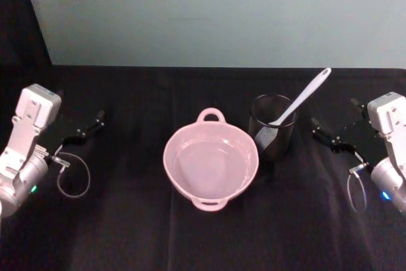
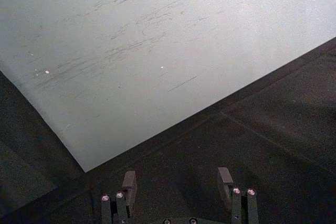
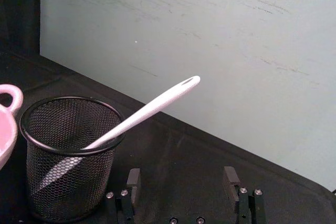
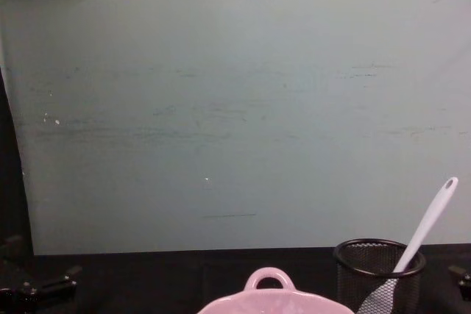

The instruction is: Use the one hand to pick up the spoon and stir the clear water in the bowl.

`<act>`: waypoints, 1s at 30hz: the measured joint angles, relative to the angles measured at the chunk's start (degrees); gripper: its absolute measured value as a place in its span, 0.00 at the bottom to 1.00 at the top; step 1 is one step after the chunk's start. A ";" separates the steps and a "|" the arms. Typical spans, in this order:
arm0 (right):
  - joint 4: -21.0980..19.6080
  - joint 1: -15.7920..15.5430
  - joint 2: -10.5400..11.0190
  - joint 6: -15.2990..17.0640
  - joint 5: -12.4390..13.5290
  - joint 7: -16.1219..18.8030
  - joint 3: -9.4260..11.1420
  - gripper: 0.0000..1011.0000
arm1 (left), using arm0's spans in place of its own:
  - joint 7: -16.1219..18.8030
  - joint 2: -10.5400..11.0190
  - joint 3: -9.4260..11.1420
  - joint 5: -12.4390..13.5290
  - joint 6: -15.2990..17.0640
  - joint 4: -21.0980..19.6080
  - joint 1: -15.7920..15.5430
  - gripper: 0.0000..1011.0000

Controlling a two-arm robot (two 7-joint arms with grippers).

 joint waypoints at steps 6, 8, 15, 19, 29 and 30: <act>0.00 0.00 0.00 0.00 0.00 0.00 0.00 0.99 | 0.00 0.00 0.00 0.00 0.00 0.00 0.00 1.00; 0.00 0.00 0.00 0.00 0.00 0.00 0.00 0.99 | 0.00 0.00 0.00 0.00 0.00 0.00 0.00 1.00; 0.00 0.00 0.00 0.00 0.00 0.00 0.00 0.99 | 0.00 0.00 0.00 0.00 0.00 0.00 0.00 1.00; 0.00 0.00 0.00 0.00 0.00 0.00 0.00 0.99 | 0.00 0.00 0.00 0.00 0.00 0.00 0.00 1.00; 0.00 0.00 0.00 0.00 0.00 0.00 0.00 0.99 | 0.00 0.00 0.00 0.00 0.00 0.00 0.00 1.00; 0.00 0.00 0.00 0.00 0.00 0.00 0.00 0.99 | 0.00 0.00 0.00 0.00 0.00 0.00 0.00 1.00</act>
